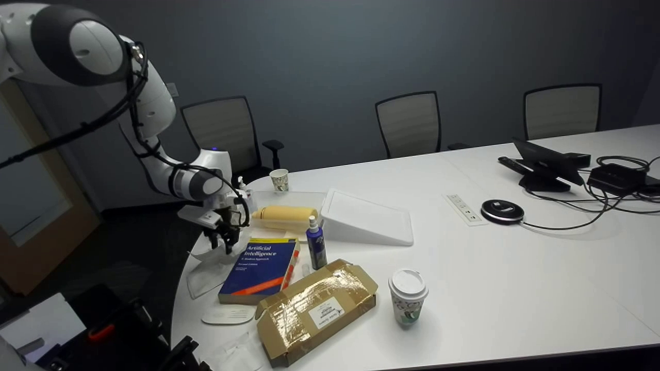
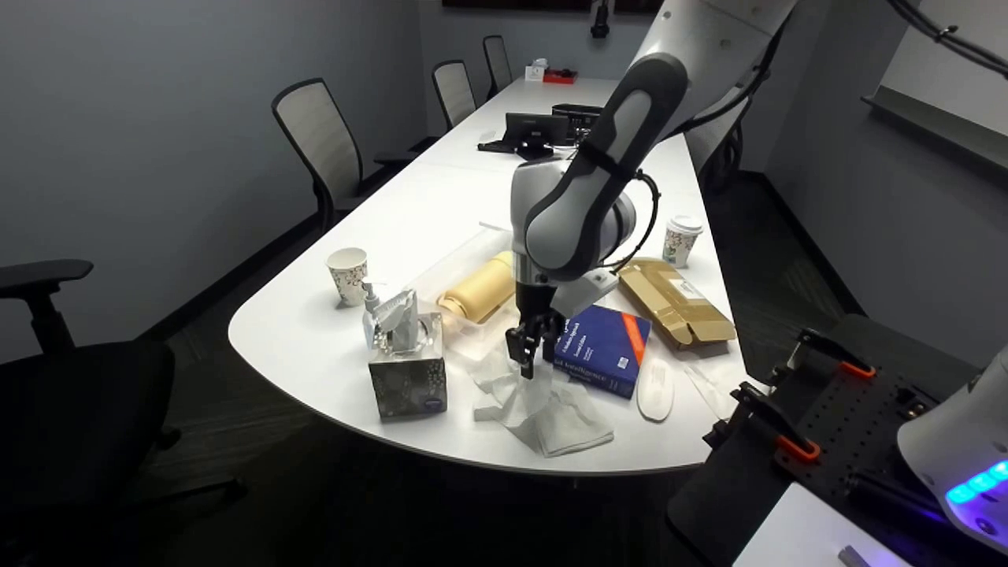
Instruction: Pick up the wipe and clean the top of the book
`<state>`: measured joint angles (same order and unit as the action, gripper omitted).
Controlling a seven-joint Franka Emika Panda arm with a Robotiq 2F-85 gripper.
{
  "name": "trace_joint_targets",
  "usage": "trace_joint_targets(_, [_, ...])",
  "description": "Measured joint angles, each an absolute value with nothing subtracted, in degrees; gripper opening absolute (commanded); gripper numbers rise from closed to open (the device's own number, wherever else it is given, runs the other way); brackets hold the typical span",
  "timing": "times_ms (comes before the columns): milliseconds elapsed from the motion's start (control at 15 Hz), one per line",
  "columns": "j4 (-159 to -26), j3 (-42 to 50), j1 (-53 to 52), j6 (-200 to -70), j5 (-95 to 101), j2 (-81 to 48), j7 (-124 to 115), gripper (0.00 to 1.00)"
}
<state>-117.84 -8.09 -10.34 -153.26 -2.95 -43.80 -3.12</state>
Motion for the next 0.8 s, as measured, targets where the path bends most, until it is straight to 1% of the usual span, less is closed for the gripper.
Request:
trace_joint_targets(67, [-119.3, -7.8, -9.7, -152.3, -3.2, -41.0, -3.9, 0.99])
trace_joint_targets(133, [-120.9, -7.5, -9.1, -151.0, -3.6, -38.1, -4.5, 1.00])
trace_joint_targets(333, [-126.2, -7.0, -6.4, -146.7, -6.0, -29.1, -5.4, 1.00])
trace_joint_targets(533, [-131.2, -4.6, -4.8, -144.3, -7.7, -21.1, -8.7, 1.00])
trace_joint_targets(800, [-135.3, -1.2, -4.2, -141.8, -7.6, -14.4, -12.9, 1.00])
